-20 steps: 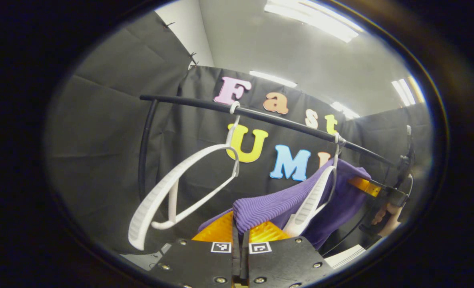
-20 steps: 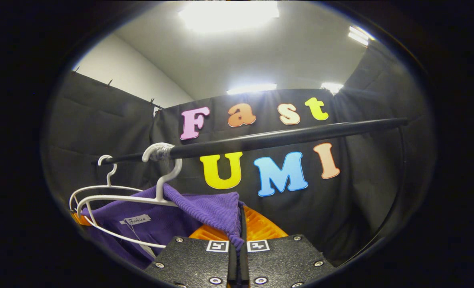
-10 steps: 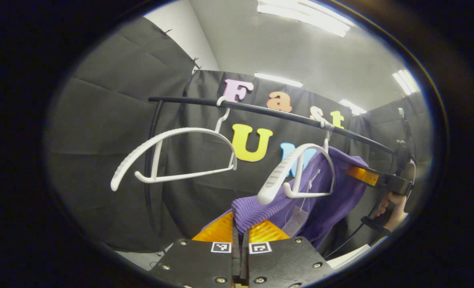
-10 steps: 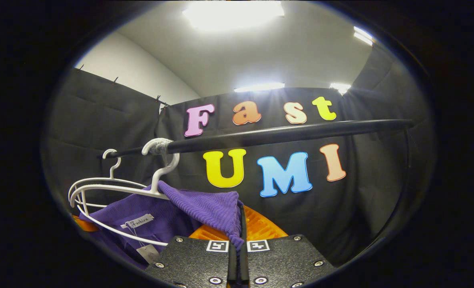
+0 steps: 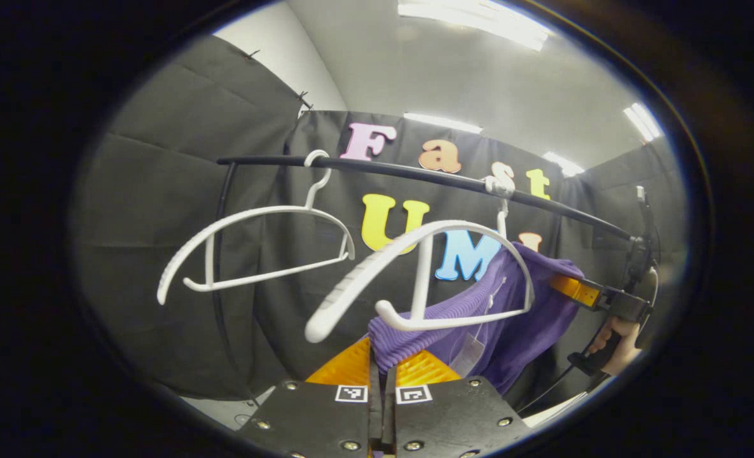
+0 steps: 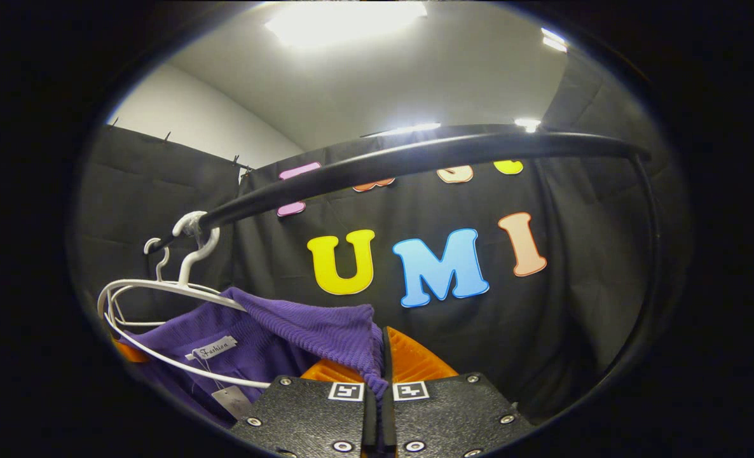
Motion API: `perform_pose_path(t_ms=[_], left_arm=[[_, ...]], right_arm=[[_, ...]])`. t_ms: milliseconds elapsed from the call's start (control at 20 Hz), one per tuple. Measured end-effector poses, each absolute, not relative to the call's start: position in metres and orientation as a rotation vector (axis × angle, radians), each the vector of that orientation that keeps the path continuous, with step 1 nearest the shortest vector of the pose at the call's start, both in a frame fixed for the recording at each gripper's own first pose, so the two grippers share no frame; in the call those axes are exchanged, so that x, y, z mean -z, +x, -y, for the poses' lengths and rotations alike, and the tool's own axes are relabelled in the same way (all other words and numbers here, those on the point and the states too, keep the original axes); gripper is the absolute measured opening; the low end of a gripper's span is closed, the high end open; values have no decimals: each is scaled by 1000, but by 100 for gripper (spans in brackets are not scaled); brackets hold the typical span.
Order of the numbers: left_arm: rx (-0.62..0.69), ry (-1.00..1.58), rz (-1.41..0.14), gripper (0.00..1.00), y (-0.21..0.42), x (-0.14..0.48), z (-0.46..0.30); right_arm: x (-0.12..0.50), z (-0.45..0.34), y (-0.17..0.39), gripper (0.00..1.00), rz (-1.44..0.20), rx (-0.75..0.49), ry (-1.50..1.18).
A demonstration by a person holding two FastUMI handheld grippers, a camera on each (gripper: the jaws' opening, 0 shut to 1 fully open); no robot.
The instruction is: Grasp the clothes on the hanger with both hands and then place them into the laundry hamper below.
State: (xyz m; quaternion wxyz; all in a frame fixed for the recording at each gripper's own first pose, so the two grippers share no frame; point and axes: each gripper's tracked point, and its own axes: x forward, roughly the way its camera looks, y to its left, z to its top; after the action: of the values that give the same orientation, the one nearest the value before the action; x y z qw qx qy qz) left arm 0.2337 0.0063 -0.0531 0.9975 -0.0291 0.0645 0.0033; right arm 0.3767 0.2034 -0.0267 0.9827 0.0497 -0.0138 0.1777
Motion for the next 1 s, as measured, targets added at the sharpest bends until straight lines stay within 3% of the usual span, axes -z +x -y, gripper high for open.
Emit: perform_pose_path(t_ms=[500,600,650,700,800,850,900,1000], left_arm=[[-55,-27,-142,1,268,62,39],[-64,-32,-144,1,273,63,50],[-67,-36,-144,7,275,63,55],[-70,-38,-149,1,276,65,58],[-72,-38,-163,7,281,71,67],[-68,-39,-176,1,283,74,72],[-64,-40,-192,7,284,79,77],[-47,-46,-210,7,288,84,88]], right_arm=[[56,-148,416,2,-29,-323,89],[65,-139,416,2,-50,-320,105],[71,-134,416,2,-54,-319,99],[75,-131,414,2,-59,-323,93],[83,-129,413,2,-60,-330,64],[88,-127,412,2,-67,-328,53],[92,-124,408,2,-82,-327,53],[102,-117,399,2,-107,-326,65]])
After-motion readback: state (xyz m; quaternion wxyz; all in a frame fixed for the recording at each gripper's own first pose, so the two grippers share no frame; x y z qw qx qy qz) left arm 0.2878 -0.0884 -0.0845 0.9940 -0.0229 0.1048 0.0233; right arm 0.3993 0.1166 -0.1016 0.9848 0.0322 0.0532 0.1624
